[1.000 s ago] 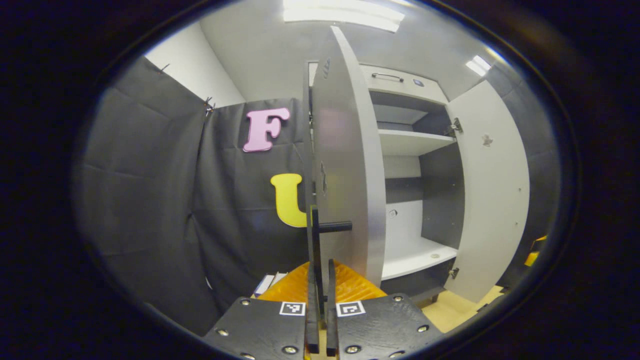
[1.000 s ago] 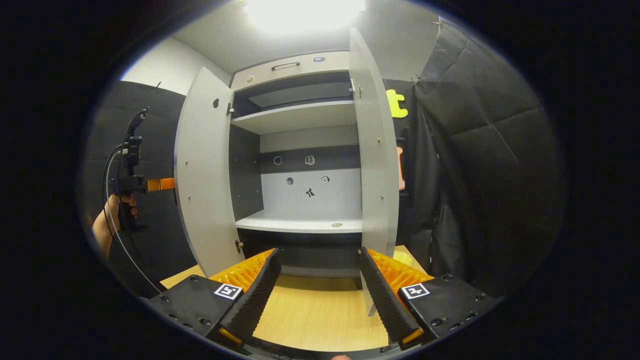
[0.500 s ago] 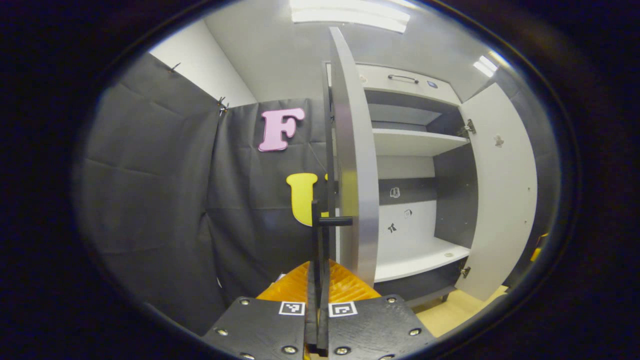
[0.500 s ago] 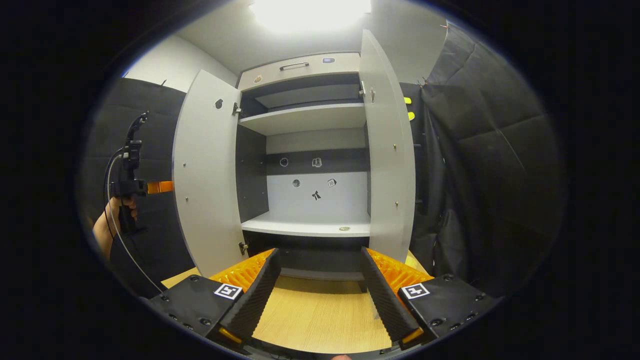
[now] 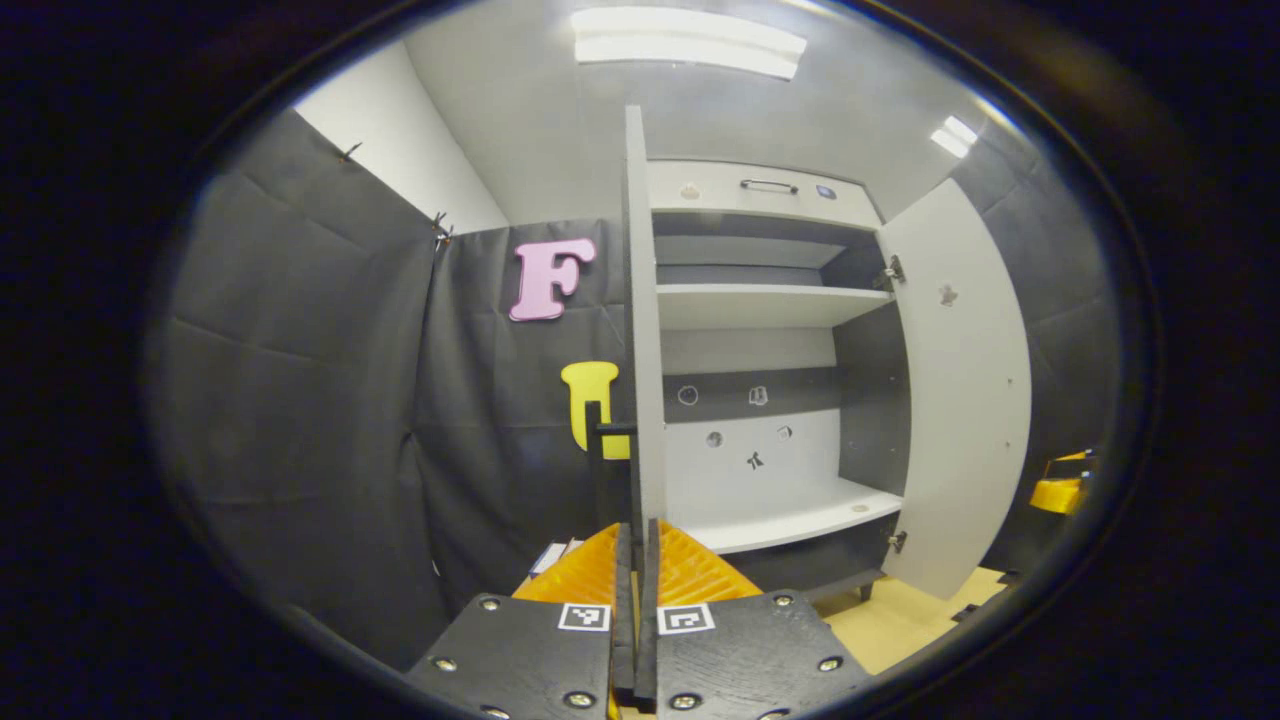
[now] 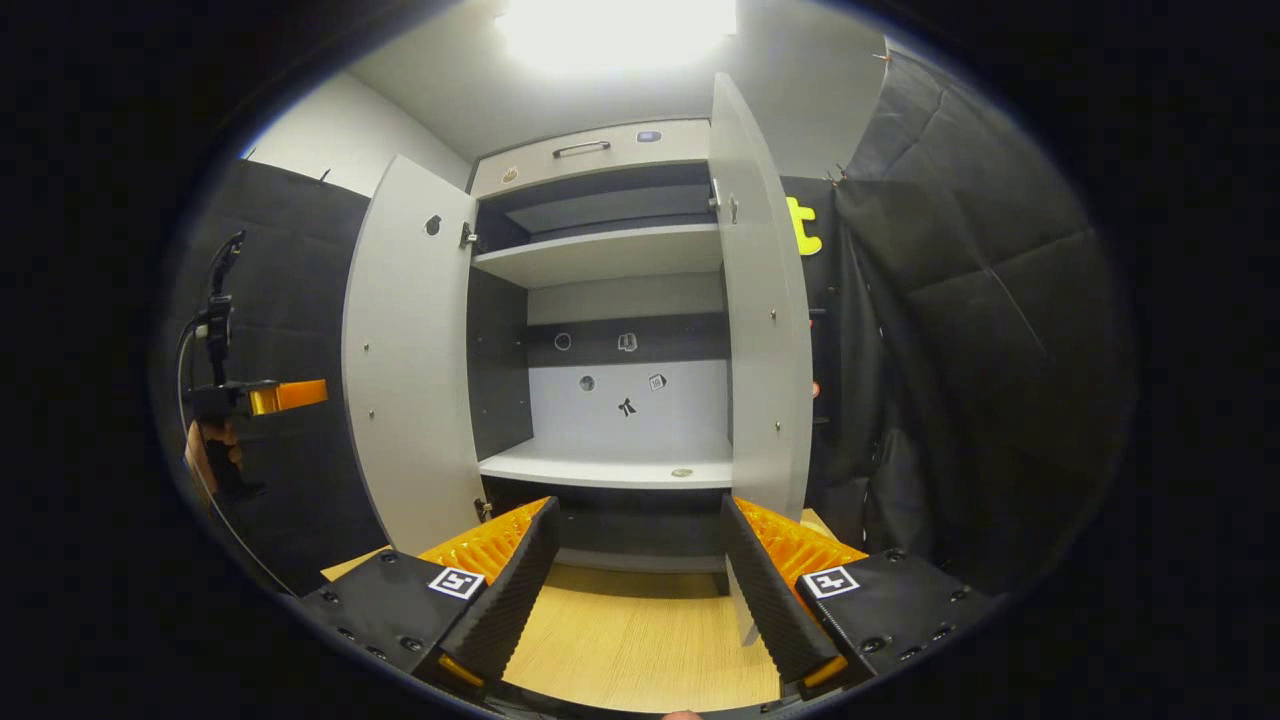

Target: Open the right door of the double-door shoe cabinet with the right hand, and open the left door with the left hand.

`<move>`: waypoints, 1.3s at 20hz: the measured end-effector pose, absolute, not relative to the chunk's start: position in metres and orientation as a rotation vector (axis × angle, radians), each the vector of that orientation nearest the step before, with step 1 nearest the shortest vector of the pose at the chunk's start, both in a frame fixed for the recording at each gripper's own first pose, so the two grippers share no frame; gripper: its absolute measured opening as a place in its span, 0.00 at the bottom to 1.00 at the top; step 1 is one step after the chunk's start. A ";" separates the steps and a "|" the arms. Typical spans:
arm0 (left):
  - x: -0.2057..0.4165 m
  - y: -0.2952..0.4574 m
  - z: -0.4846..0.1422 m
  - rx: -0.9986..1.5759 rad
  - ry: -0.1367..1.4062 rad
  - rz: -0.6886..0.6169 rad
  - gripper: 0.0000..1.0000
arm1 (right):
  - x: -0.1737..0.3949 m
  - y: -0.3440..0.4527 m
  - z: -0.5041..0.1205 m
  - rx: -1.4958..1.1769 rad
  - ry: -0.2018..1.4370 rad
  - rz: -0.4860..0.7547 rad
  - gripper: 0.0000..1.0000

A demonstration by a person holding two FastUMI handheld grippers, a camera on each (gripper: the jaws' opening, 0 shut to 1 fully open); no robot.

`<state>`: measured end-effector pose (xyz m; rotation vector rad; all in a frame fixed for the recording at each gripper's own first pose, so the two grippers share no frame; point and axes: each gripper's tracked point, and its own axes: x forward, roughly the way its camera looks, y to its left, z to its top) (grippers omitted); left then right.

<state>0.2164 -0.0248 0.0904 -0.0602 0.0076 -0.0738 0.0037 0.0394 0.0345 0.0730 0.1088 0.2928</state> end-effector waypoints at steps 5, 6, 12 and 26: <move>0.185 -0.039 0.062 -0.057 0.059 -0.069 0.02 | 0.002 0.033 0.038 0.059 0.091 0.286 0.99; 0.179 -0.041 0.054 -0.057 0.072 -0.062 0.02 | 0.002 0.030 0.040 0.054 0.084 0.280 0.99; 0.152 -0.044 0.020 -0.044 0.126 -0.044 0.11 | 0.000 0.007 0.042 0.017 0.068 0.236 0.99; 0.142 -0.022 0.035 -0.026 0.044 0.069 0.92 | 0.004 -0.015 0.042 0.038 0.059 0.184 0.99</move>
